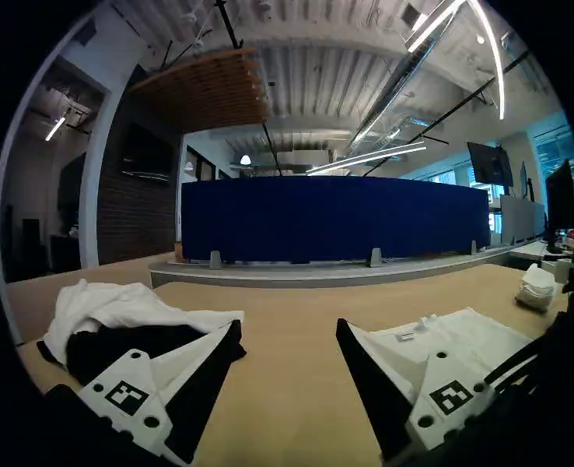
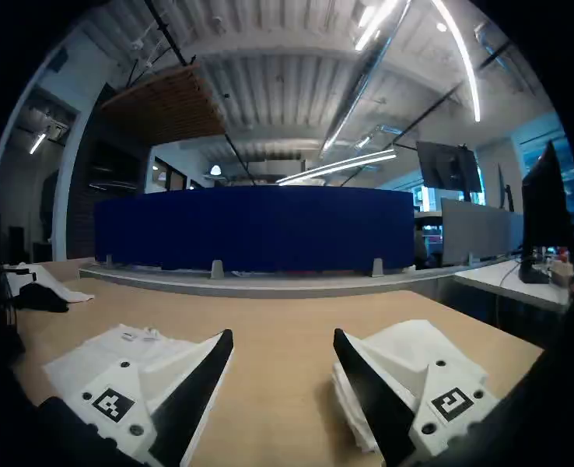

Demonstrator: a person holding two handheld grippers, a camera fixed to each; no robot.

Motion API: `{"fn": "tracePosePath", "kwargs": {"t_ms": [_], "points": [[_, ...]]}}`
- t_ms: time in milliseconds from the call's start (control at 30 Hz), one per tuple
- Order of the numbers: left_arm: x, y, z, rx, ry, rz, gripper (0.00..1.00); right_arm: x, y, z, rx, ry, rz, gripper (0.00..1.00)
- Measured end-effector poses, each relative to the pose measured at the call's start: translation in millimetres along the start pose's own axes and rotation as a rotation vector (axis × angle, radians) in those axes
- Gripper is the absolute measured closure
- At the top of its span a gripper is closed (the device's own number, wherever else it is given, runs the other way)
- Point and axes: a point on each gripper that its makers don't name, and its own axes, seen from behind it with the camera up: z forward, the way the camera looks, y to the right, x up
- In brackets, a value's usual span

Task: Fold towel

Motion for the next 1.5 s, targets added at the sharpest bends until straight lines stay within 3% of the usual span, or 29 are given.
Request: {"fn": "tracePosePath", "kwargs": {"t_ms": [300, 467, 600, 1067, 1200, 1500], "points": [[-1, 5.3, -3.9, -0.020, -0.014, -0.016, 0.10, 5, -3, 0.2, 0.010, -0.018, 0.006, 0.00], [31, 0.2, -6.4, -0.020, 0.001, -0.075, 0.10, 38, -3, -2.8, 0.012, -0.004, 0.005, 0.00], [63, -3.7, -7.9, -0.010, -0.004, -0.092, 0.10, 63, -7, -8.2, 0.017, -0.034, -0.011, 0.00], [183, 2.1, -17.9, 0.002, -0.037, 0.008, 0.10, 158, -32, -26.7, 0.063, -0.099, -0.034, 0.00], [196, -0.1, -14.2, 0.013, -0.038, 0.018, 0.10, 169, -34, -24.6, 0.069, -0.094, -0.046, 0.00], [199, 7.3, -15.4, -0.009, -0.068, -0.004, 0.10, 171, -36, -22.6, 0.085, -0.109, -0.054, 0.00]]}}
